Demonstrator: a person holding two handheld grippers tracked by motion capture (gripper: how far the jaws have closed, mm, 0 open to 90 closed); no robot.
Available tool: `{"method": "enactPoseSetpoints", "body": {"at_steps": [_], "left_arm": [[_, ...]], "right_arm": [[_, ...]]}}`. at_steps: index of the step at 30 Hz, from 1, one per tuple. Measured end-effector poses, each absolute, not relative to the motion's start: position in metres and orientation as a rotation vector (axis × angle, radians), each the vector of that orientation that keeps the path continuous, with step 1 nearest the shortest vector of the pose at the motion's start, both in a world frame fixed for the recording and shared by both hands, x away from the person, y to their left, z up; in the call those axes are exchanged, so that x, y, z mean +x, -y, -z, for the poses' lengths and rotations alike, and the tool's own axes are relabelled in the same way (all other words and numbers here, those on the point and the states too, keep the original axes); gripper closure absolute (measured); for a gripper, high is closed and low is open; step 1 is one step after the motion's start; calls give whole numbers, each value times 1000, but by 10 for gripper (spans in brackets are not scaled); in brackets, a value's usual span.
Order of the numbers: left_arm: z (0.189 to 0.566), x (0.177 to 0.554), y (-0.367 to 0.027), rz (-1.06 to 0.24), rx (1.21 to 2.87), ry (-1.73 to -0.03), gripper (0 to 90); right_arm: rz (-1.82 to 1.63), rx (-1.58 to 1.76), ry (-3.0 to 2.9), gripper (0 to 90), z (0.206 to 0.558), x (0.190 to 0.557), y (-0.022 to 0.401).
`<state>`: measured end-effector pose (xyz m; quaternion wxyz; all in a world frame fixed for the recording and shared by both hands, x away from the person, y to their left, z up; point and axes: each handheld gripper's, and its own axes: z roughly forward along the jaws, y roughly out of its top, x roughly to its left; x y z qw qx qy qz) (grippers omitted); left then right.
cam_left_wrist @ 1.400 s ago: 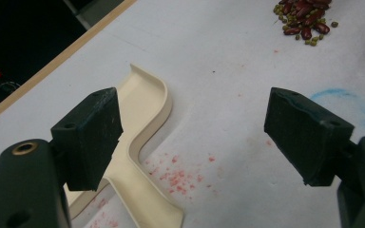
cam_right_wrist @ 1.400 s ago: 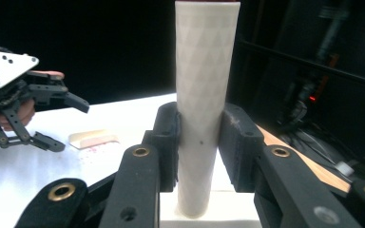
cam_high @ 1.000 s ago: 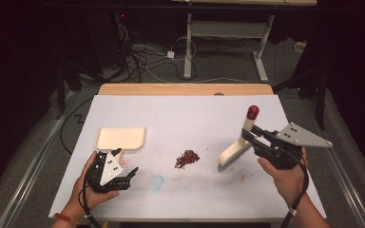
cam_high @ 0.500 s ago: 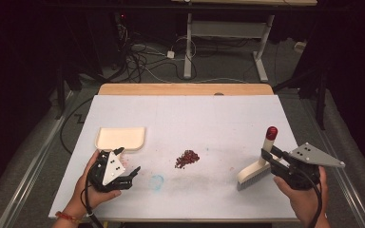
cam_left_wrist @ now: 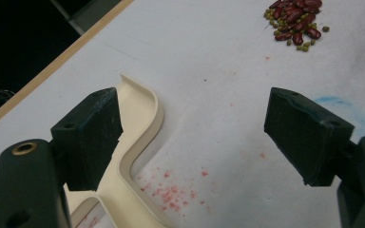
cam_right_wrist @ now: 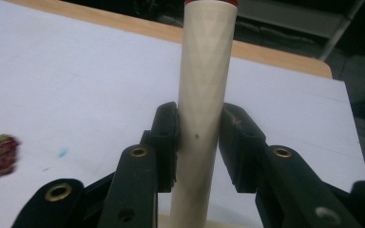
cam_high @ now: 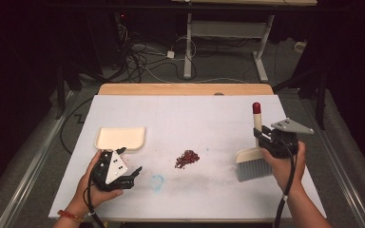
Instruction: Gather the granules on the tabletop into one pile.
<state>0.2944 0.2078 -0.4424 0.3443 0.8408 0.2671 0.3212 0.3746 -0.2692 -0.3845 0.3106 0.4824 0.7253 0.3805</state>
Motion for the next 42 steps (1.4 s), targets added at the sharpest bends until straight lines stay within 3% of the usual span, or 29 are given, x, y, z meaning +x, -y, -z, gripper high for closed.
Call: {"method": "enactPoseSetpoints", "body": {"at_steps": [2,3,8,16,32,42], "left_arm": [[442,294,-208,-836,2182,-697,194],[442,294,-209,-838,2180,-699,194],[442,292,-210,-843,2173,-707,195],[442,291,-211,-845,2177,-707,195],[441,291,-210,-856,2153,-724,194],[446,291,-207,-848,2172,-739,195]], "right_arm": [[-959,1308,-1900,689,390,390,271],[-949,1318,-1886,747,392,396,273],[-912,1309,-1851,712,395,409,273],[-1022,1226,-1872,632,395,399,270],[-1292,826,-1897,307,371,339,264],[-1297,775,-1907,249,398,292,274]]}}
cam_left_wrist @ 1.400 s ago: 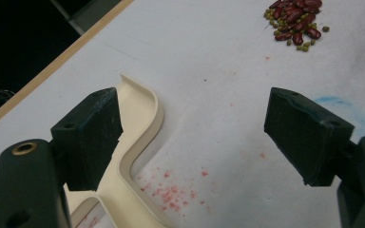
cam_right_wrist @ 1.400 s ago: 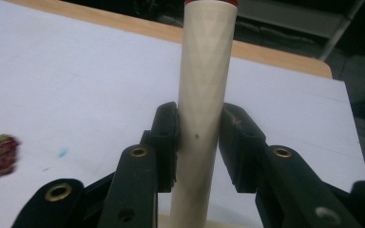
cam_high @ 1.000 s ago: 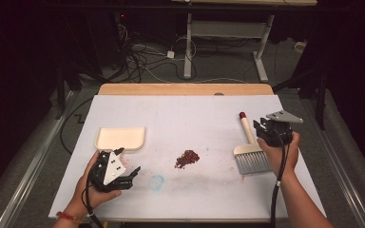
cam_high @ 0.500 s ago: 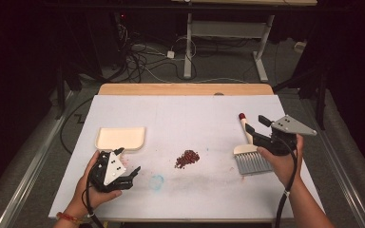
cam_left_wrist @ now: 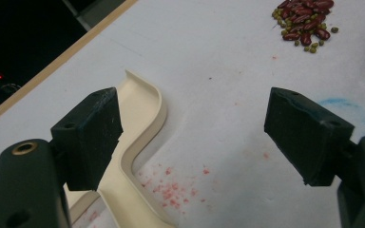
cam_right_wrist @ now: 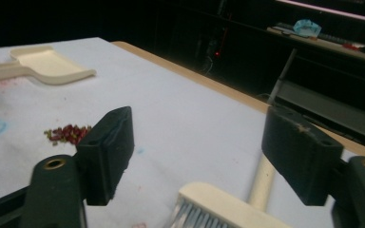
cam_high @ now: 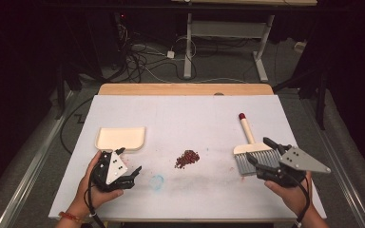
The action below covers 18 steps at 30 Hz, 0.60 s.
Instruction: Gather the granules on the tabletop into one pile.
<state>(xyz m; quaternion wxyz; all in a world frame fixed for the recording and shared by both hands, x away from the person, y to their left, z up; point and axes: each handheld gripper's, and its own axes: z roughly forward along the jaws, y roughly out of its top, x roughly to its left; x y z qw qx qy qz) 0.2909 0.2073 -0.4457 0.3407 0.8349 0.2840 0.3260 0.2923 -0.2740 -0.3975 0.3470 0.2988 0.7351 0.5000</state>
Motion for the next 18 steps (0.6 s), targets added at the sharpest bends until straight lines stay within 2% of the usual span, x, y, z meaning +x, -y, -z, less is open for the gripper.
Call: {"method": "enactPoseSetpoints", "body": {"at_steps": [8,18], "left_arm": [[445,288,-207,-865,2169,-733,185],[442,289,-211,-869,2155,-732,185]], "right_arm": [[-1262,760,-1887,179,403,286,273],[-1265,792,-1873,176,405,288,275]]}}
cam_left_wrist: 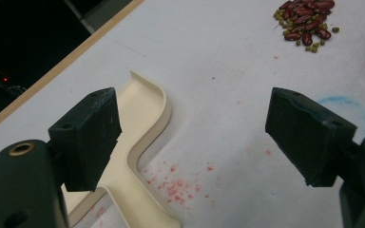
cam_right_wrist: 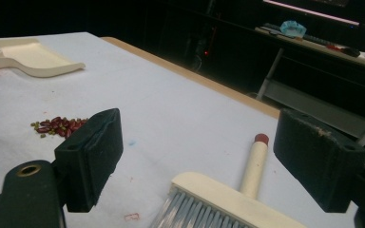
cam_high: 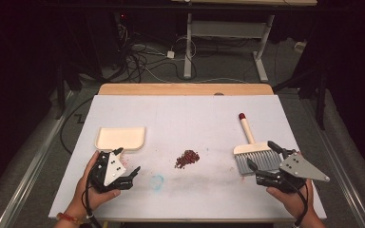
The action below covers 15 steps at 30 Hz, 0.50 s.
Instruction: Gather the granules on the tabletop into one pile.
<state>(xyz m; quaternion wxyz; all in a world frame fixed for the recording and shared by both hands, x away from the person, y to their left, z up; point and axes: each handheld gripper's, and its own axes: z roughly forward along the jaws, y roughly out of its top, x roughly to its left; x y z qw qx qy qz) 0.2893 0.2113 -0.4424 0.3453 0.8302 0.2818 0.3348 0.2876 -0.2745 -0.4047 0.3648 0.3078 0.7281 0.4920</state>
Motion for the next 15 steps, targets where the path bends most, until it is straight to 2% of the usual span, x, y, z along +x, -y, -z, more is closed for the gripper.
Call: {"method": "enactPoseSetpoints", "body": {"at_steps": [15], "left_arm": [[443,290,-209,-871,2162,-726,185]], "right_arm": [[-1224,800,-1873,185,406,291,280]]}}
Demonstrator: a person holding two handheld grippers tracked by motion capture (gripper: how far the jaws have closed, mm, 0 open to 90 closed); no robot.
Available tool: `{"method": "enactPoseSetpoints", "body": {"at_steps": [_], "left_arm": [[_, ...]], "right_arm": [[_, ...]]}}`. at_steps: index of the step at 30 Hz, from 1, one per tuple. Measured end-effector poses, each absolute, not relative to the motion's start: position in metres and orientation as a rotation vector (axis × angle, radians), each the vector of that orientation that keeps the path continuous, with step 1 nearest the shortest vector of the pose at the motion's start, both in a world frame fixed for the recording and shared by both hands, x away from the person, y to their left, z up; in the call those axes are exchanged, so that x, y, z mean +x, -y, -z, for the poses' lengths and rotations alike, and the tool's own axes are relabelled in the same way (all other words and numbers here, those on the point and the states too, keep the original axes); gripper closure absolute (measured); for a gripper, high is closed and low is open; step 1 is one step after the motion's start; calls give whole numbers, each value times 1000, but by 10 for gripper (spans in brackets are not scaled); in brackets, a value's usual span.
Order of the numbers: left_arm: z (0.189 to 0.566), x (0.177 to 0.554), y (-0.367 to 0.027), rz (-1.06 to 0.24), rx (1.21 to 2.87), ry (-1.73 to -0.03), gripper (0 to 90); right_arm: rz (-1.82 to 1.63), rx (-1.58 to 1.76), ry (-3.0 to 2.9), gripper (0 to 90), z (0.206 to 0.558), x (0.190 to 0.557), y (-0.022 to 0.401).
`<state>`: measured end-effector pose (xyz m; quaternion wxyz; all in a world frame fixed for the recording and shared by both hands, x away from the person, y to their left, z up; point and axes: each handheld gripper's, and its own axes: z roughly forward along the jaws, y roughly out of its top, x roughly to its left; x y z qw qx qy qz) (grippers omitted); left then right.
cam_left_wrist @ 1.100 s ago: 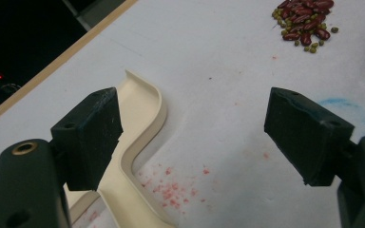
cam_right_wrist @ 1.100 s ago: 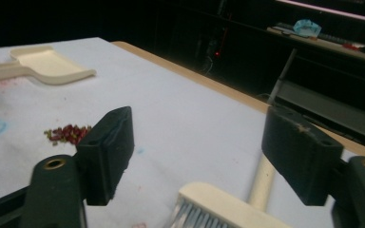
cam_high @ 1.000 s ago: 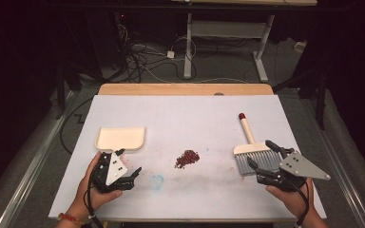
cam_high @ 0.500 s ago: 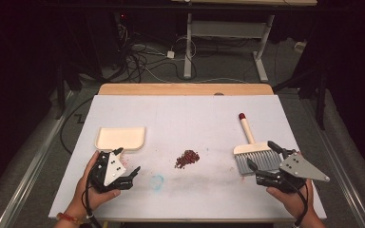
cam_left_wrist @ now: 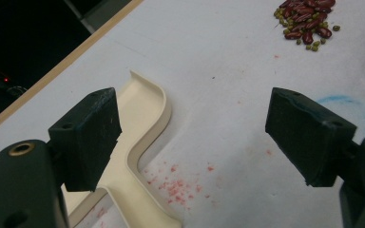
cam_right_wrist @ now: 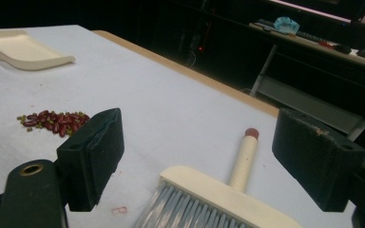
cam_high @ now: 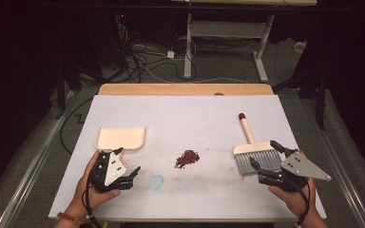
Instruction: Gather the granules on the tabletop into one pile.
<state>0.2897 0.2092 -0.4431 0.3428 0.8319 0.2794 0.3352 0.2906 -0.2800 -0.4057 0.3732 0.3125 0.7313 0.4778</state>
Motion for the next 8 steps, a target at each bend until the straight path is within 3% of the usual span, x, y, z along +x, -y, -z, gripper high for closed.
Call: {"method": "enactPoseSetpoints", "body": {"at_steps": [8], "left_arm": [[442,292,-208,-869,2162,-728,185]], "right_arm": [[-1223,816,-1869,185,407,293,281]]}}
